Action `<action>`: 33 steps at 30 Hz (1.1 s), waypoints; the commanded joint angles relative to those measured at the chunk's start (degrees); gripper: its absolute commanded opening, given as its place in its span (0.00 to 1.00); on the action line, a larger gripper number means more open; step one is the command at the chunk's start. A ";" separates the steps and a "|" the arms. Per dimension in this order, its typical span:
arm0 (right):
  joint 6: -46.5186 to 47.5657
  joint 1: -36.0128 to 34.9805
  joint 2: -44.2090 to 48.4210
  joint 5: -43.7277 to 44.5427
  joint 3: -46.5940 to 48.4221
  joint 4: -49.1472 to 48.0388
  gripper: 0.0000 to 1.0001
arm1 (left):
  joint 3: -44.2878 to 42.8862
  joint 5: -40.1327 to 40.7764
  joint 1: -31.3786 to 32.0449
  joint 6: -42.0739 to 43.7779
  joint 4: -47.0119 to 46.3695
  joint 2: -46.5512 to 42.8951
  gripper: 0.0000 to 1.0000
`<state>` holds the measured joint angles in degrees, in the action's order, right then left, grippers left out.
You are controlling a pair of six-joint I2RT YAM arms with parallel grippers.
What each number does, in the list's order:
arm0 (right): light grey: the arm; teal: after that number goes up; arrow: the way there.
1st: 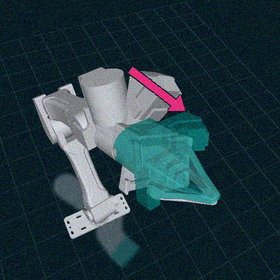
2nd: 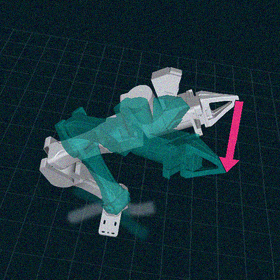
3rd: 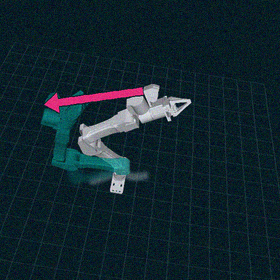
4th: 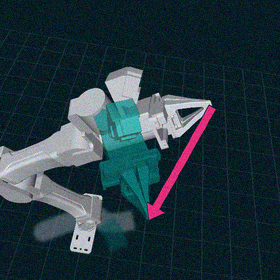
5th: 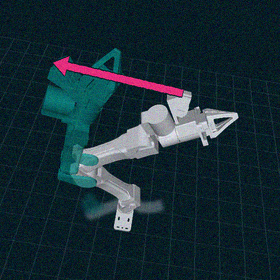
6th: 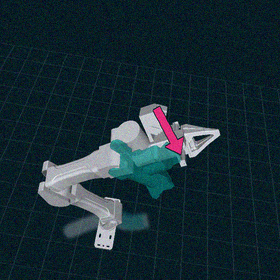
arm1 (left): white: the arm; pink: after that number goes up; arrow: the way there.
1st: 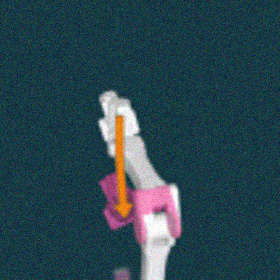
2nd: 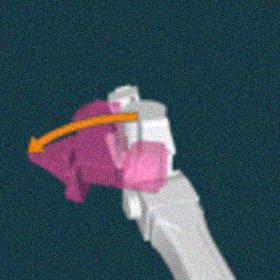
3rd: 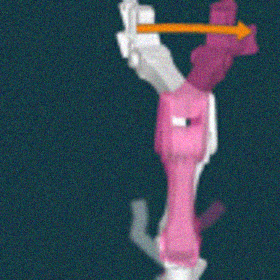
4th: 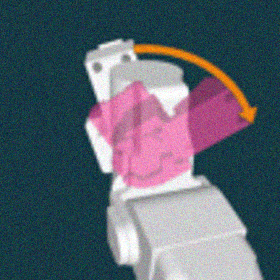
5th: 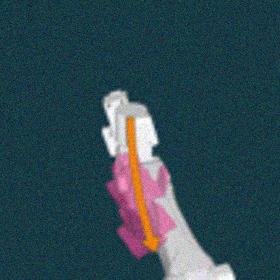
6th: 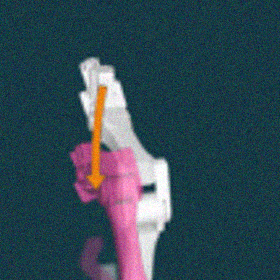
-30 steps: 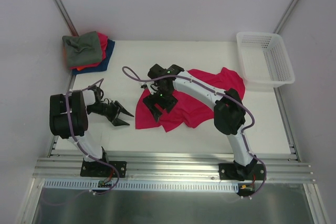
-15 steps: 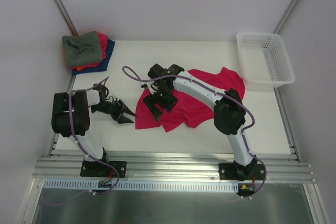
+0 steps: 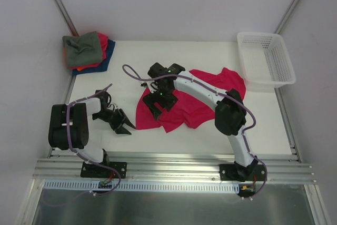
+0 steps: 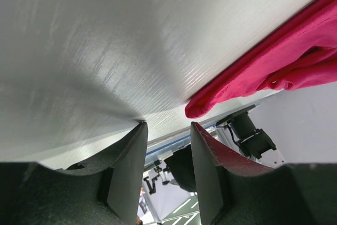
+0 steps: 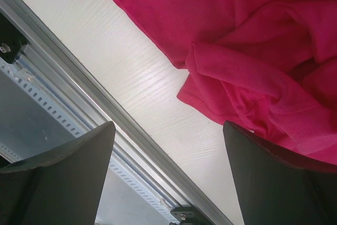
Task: Fold and stack the t-shirts
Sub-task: Flatten out the tshirt
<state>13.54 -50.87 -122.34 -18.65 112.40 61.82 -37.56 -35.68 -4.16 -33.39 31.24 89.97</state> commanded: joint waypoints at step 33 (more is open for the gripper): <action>-1.41 1.65 1.14 0.11 2.21 -0.21 0.90 | -9.37 12.04 9.96 3.68 -0.75 7.59 0.28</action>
<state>13.06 -49.19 -122.34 -18.65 112.95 61.25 -46.54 -30.55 5.10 -30.83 33.39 96.38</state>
